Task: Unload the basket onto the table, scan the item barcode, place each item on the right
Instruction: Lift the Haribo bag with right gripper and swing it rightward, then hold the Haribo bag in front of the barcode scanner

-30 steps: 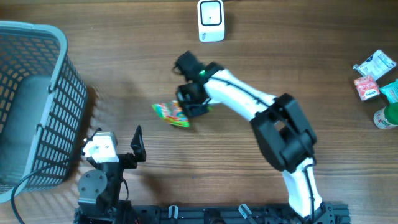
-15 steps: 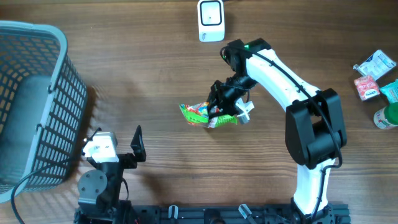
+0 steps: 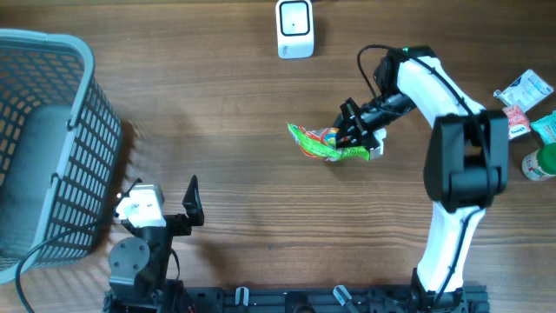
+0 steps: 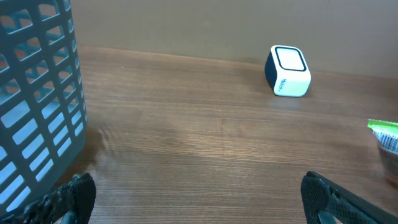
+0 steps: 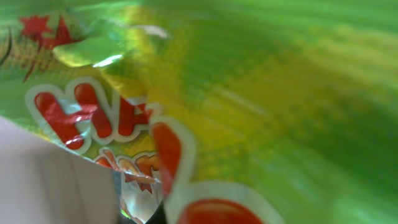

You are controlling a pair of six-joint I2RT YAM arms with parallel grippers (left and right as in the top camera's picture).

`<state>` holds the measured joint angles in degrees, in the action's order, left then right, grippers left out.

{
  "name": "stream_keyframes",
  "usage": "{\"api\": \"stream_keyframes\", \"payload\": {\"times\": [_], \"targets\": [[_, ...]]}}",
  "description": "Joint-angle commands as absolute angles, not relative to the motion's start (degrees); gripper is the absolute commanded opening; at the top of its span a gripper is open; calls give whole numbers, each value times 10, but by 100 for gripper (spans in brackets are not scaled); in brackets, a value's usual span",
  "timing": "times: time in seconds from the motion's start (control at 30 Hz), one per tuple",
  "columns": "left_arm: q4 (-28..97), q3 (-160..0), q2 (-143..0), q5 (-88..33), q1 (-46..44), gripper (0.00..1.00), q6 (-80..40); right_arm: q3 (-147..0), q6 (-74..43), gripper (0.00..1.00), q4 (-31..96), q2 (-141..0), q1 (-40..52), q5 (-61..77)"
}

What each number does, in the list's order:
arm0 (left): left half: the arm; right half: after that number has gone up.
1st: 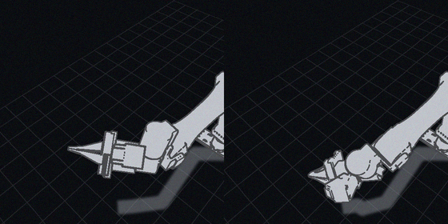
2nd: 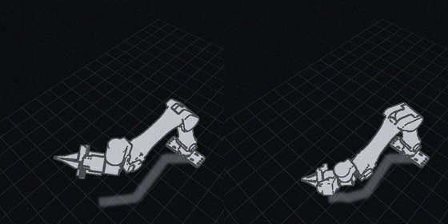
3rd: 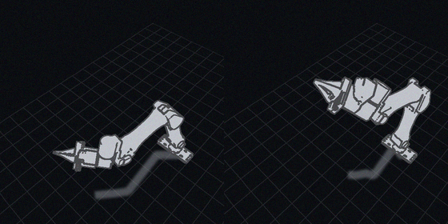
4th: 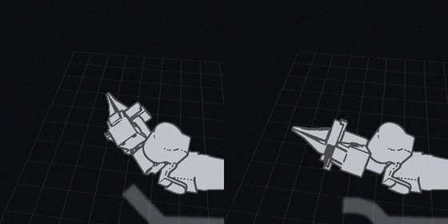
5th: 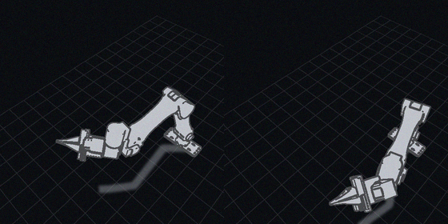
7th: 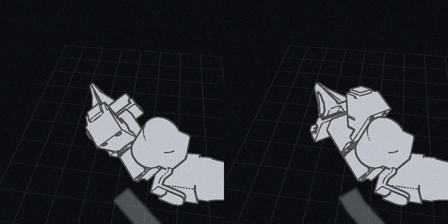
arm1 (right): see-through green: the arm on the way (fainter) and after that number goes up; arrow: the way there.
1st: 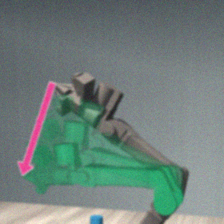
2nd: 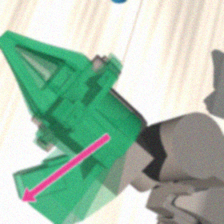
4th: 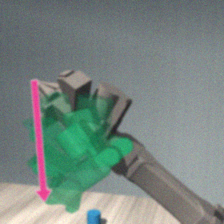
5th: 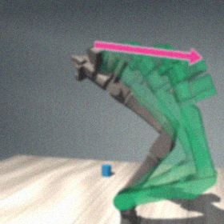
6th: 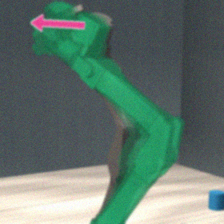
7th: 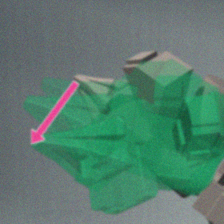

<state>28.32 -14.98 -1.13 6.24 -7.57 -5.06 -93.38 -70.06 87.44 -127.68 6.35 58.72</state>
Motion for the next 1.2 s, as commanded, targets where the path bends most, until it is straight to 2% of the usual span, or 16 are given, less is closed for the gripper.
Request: {"api": "stream_keyframes", "payload": {"times": [0.0,0.37,0.5,0.63,0.73,0.9,1.03,1.1,1.17], "targets": [[282,-148,-8,71,-78,100,-54,-933,-330,4,924,-1348,55,745],[282,-148,-8,71,-78,100,-54,-933,-325,5,888,-1352,34,762],[282,-148,-8,71,-78,100,-54,-933,-284,4,924,-1352,32,766],[282,-148,-8,71,-78,100,-54,-934,-293,4,924,-1337,32,708],[282,-148,-8,71,-78,100,-54,-954,-400,4,924,-1295,29,544],[282,-148,-8,71,-78,100,-54,-973,-449,4,896,-1172,29,493],[282,-148,-8,71,-78,100,-54,-973,-681,4,809,-1083,35,296],[282,-148,-8,71,-78,100,-54,-972,-735,4,733,-1070,46,274],[282,-148,-8,71,-78,100,-54,-972,-737,5,621,-1073,63,267]]}}
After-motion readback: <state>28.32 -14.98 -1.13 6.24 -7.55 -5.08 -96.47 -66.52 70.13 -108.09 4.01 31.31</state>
